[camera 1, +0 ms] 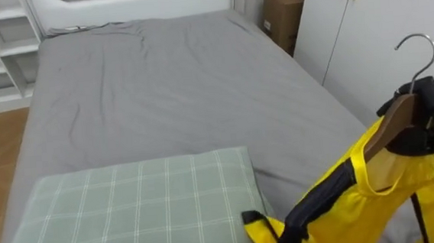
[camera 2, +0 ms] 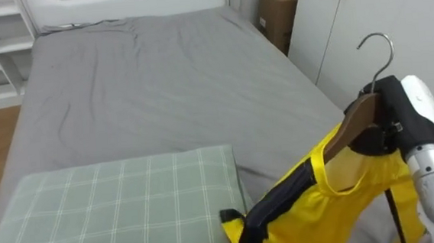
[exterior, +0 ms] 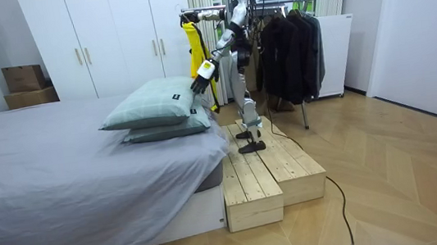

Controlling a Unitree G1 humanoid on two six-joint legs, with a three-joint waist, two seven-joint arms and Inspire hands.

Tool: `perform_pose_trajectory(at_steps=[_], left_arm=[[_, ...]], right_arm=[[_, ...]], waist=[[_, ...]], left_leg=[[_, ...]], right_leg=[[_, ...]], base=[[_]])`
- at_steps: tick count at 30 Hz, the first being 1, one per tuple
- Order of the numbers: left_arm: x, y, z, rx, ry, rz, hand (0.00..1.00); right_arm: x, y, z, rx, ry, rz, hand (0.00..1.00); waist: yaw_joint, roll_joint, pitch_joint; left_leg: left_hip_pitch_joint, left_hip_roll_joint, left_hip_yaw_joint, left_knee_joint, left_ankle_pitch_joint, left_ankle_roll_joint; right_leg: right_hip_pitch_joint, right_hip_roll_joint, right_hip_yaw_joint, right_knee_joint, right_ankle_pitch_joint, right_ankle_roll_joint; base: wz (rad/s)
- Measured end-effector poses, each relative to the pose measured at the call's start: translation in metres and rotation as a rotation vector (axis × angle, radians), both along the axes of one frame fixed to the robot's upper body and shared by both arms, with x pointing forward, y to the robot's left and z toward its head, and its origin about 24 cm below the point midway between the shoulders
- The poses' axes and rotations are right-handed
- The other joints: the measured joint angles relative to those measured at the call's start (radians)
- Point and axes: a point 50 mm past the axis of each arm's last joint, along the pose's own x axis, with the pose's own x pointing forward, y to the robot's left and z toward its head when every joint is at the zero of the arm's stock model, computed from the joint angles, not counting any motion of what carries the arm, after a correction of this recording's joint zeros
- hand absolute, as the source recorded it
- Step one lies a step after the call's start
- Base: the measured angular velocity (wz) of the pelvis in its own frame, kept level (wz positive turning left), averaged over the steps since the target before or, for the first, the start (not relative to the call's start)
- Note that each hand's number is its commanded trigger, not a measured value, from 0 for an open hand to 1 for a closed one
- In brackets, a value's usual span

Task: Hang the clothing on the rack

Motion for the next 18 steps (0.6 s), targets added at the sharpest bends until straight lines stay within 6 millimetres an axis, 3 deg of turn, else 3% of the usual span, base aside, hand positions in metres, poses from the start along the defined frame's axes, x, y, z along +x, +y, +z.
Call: perform_pose_trajectory(at_steps=[12,18], left_arm=[[-0.041,0.006,-0.017,-0.077,0.114,0.177,0.0],[-0.042,0.005,-0.017,-0.109,0.104,0.211,0.0]], right_arm=[[-0.007,-0.003,-0.009,-0.007,0.038,-0.014,1.0],[-0.008,-0.003,-0.01,-0.022,0.046,-0.018,1.0]], waist=[[0.018,-0.003,-0.0013],[0.018,-0.01,-0.0012]], left_leg=[[0.016,0.0,0.012,-0.012,0.0,0.0],[0.014,0.0,0.012,-0.013,0.0,0.0]], right_leg=[[0.008,0.001,0.01,0.0,0.0,0.0],[0.007,0.001,0.01,-0.001,0.0,0.0]], base=[[-0.02],[0.0]])
